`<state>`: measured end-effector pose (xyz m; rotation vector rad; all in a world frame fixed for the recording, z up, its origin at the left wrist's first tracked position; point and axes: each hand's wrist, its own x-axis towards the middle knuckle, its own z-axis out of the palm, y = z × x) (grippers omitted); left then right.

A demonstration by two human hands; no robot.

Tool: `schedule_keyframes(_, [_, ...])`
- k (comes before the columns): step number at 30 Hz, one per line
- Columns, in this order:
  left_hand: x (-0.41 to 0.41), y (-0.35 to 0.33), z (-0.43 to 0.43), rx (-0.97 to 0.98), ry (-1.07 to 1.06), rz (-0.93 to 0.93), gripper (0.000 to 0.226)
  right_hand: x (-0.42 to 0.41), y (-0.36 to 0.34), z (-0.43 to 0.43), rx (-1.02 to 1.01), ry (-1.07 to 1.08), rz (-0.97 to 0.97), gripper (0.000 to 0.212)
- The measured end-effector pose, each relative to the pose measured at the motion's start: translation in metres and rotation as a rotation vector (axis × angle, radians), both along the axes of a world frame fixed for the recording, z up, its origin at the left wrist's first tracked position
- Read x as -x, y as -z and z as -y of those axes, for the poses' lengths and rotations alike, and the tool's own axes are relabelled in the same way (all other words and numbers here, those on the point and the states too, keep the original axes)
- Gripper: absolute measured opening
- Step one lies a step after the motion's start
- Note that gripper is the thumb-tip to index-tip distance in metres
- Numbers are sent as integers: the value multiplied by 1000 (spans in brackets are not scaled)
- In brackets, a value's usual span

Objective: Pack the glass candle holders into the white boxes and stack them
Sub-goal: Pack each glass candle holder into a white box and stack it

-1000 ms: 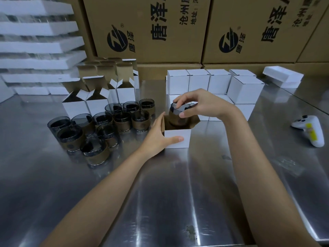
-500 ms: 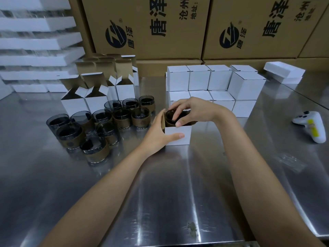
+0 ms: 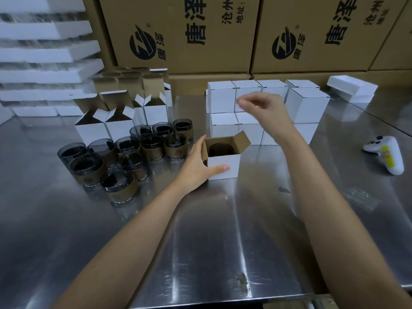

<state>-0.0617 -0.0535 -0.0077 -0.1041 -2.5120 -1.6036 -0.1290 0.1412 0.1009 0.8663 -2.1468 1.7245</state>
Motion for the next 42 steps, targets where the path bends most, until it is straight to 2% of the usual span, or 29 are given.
schedule_keyframes(2, [0,0,0,7,-1,-2,113,-1,25,-1,349,178,78,13])
schedule_keyframes(4, [0,-1,0,23,-6,-8,114,-4,61,2,500,297,288,18])
schedule_keyframes(7, [0,0,-1,36,-12,-7,113,-5,92,4,458,252,591,23])
schedule_keyframes(14, [0,-2,-1,30,-36,11,112,-16,93,34,413,34,713,25])
schedule_keyframes(18, [1,-1,-2,18,-42,1,113,-19,96,32,305,-76,657,39])
schedule_keyframes(21, [1,0,-2,0,-34,2,111,-18,99,28,186,-55,575,45])
schedule_keyframes(24, [-1,-1,-2,-1,-34,-3,107,-17,98,27,203,-35,563,45])
schedule_keyframes(26, [-4,-8,-2,-165,-39,18,96,-18,96,27,233,-37,577,45])
schedule_keyframes(28, [-3,-15,-1,-611,-49,58,81,-20,93,28,254,-29,597,47])
schedule_keyframes(30, [0,-18,3,-1082,-78,108,54,-21,92,29,278,-31,614,48])
schedule_keyframes(31, [-1,-19,5,-1195,-79,129,38,-23,92,30,290,-34,621,48])
schedule_keyframes(32, [-2,-20,5,-1225,-58,157,28,-23,92,31,300,-36,627,47])
schedule_keyframes(34, [-4,-17,1,-1143,-19,174,28,-23,93,32,317,-34,631,46])
schedule_keyframes(38, [-1,-20,-6,-963,-139,157,36,-21,96,33,308,-20,622,44])
schedule_keyframes(42, [-2,-16,-14,-803,-103,139,41,-24,97,36,271,-48,607,42])
